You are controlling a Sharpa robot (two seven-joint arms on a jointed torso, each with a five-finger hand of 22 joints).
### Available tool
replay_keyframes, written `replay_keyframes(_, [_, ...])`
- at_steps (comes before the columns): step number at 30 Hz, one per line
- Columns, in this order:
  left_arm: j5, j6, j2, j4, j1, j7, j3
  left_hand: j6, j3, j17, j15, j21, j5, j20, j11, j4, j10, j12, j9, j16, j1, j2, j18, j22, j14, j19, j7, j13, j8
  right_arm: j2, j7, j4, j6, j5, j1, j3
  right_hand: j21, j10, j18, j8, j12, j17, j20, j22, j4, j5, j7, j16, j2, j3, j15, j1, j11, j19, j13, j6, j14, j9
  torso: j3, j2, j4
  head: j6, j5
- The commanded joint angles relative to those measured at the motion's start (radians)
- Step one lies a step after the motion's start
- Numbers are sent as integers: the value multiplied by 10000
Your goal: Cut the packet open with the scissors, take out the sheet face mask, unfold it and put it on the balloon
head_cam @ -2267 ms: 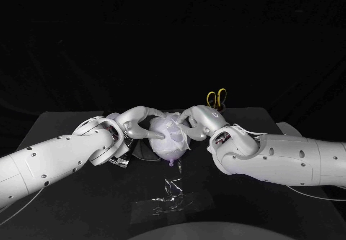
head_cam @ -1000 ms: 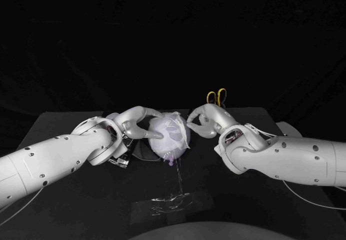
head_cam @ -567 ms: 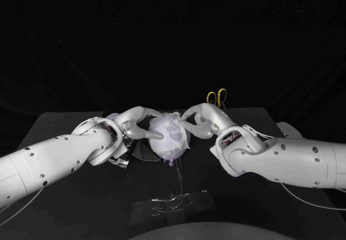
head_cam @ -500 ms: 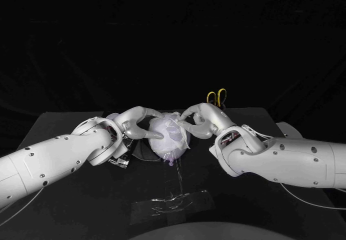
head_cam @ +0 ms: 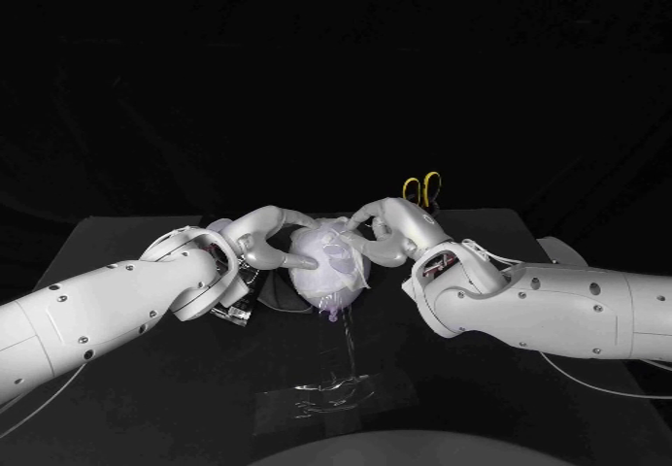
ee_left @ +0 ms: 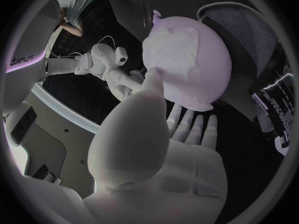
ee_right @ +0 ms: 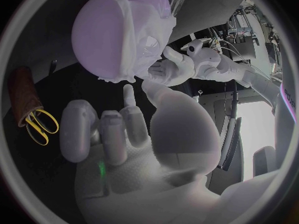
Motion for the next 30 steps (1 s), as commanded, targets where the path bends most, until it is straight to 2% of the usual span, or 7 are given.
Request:
replay_keyframes(1, [105, 156, 16, 18, -3, -19, -2, -23, 65, 9, -2, 50, -2, -3, 36, -4, -63, -23, 1, -15, -25, 91, 136, 13, 38, 100, 713, -9, 21, 59, -324, -77, 405, -336, 2, 7, -21, 158, -33, -12, -28, 2628, 74, 1971, 44, -10, 25, 35, -25, -82, 68, -11, 45, 191, 1497, 129, 1028, -2, -2, 0, -3, -10, 13])
replay_keyframes(7, [123, 151, 15, 22, -3, -18, -2, -41, 80, 8, 0, 51, -2, -1, 36, -4, -88, -27, -5, -19, -22, 96, 150, 12, 37, 104, 715, -12, 14, 144, -467, -141, 596, -429, 0, 7, 29, 173, -36, 130, -3, 2628, 48, 1984, 70, -3, -92, 35, 14, -154, -2, 189, -50, 209, 1522, 422, 1028, 36, 10, 5, -8, -20, 27])
replay_keyframes(22, [226, 170, 6, 30, -3, -6, -2, -55, 94, 7, 5, 54, -2, 1, 38, -5, -100, -30, -10, -24, -17, 94, 165, 13, 38, 114, 718, -14, 7, 284, -852, -312, 883, -738, -2, 7, 67, 185, -41, 276, 5, 2628, -14, 1994, 85, 2, -207, 35, 21, -231, -84, 380, -148, 225, 1536, 628, 1028, 80, 8, 2, -4, -49, 34])
replay_keyframes(27, [256, 176, 2, 30, -3, -8, -2, -55, 94, 7, 5, 54, -2, 1, 38, -5, -100, -30, -10, -24, -17, 94, 165, 13, 38, 114, 718, -14, 7, 314, -1003, -411, 884, -930, -3, 7, 77, 185, -42, 323, -5, 2628, -57, 1996, -45, 20, -263, 35, 159, -108, -135, 715, -204, 230, 1535, 659, 1028, 92, 4, 0, -9, -65, 22])
replay_keyframes(30, [267, 178, -3, 31, -3, -11, -2, -55, 94, 7, 5, 54, -2, 1, 38, -5, -100, -30, -10, -24, -17, 94, 165, 13, 38, 114, 718, -14, 7, 327, -1038, -450, 838, -1008, -3, 7, 128, 201, -52, 414, 13, 2628, -110, 2009, -265, -12, -340, 35, 366, 131, -194, 1143, -273, 250, 1553, 737, 1028, 124, 3, 2, -11, -72, 23])
